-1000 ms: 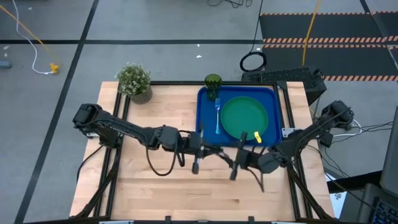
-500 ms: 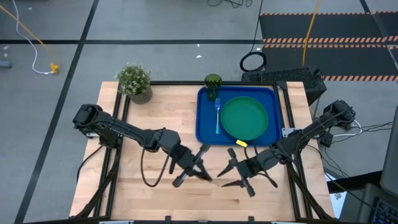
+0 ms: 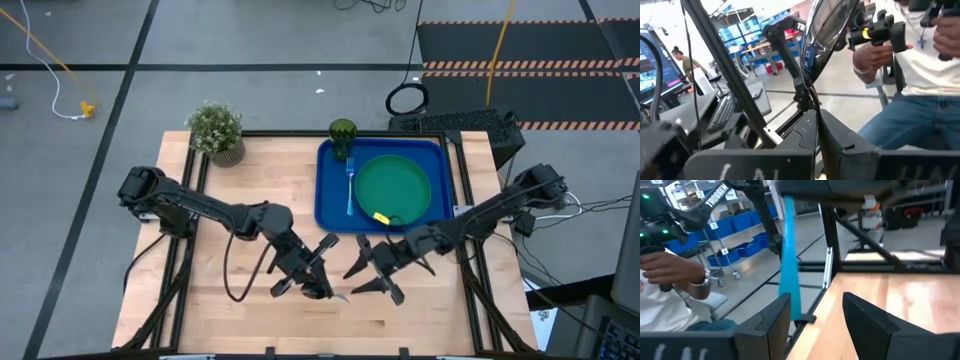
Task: Pick and place plate/cup/fork/spoon on tray
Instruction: Put the blue spoon on the blue serving tray to the left of the blue fork
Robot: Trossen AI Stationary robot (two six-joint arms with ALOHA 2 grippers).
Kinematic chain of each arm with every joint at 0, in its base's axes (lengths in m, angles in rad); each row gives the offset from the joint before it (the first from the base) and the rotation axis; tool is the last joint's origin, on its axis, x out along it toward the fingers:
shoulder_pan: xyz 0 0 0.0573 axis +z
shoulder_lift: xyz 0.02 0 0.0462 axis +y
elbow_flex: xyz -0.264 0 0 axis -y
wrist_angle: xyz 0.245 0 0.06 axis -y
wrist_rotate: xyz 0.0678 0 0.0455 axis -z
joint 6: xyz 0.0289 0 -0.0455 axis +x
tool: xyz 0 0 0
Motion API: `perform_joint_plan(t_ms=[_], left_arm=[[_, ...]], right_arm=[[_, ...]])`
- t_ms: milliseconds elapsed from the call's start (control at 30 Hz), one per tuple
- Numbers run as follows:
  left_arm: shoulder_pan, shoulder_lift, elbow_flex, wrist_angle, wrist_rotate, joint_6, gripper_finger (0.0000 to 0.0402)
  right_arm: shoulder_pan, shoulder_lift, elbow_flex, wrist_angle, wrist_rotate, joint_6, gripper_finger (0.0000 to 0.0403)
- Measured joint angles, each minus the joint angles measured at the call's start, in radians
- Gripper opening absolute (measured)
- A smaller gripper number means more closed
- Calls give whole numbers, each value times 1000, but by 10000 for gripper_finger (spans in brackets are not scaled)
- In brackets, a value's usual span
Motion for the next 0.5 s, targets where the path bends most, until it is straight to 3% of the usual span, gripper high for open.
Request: perform_joint_plan(t_ms=[167,333,500], left_arm=[[17,0,0,-32,11,30,5],[30,2,0,-51,95,54,4],[35,2,0,-78,105,83,4]], right_arm=[[-46,85,-5,106,-116,62,186],[-80,142,-5,184,-172,97,213],[-83,168,-5,211,-231,94,230]])
